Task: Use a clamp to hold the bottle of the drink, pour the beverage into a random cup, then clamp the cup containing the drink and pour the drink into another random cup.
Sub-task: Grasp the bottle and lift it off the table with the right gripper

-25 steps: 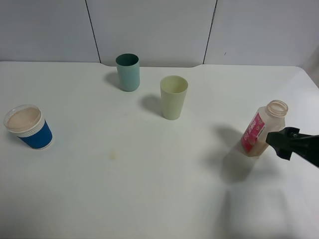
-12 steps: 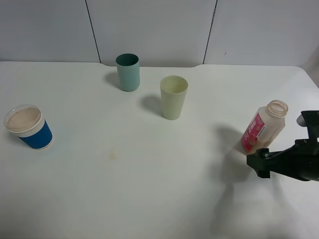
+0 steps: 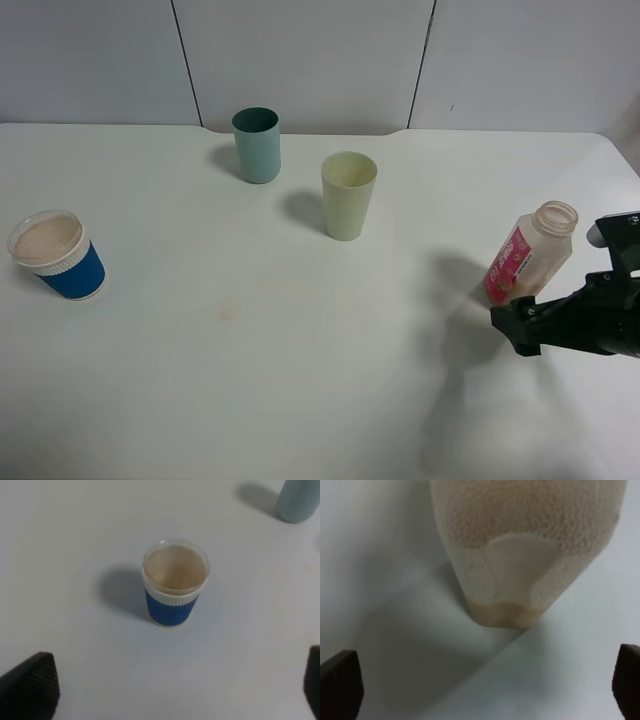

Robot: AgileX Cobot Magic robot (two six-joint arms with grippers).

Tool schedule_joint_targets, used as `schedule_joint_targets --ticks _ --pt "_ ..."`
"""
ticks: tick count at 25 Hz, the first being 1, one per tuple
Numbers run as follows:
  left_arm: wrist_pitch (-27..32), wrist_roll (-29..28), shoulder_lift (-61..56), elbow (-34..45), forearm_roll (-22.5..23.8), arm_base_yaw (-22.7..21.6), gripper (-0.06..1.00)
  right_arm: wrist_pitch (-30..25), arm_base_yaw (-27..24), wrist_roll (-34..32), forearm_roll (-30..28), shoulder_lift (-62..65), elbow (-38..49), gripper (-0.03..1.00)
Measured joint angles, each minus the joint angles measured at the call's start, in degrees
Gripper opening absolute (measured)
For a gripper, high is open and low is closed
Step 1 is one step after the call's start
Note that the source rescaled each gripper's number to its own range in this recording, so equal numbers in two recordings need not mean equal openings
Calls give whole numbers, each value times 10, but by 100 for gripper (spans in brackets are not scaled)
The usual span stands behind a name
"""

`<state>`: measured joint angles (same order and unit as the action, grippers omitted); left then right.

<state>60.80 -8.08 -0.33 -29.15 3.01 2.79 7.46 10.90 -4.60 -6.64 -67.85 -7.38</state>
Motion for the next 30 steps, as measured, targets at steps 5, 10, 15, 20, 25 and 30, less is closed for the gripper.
schedule_joint_targets --ticks 5,10,15,20,25,30 --pt "0 0 0 0 0 0 97 -26 0 4 0 0 0 100" --pt "0 0 0 0 0 0 97 -61 0 4 25 0 0 100" --pt "0 0 0 0 0 0 97 -61 -2 -3 43 0 0 100" --pt "0 0 0 0 0 0 97 -60 -48 -5 28 0 0 100" --pt "0 0 0 0 0 0 97 -39 -54 7 15 0 1 100" --pt "0 0 0 0 0 0 97 -25 -54 26 15 0 1 100"
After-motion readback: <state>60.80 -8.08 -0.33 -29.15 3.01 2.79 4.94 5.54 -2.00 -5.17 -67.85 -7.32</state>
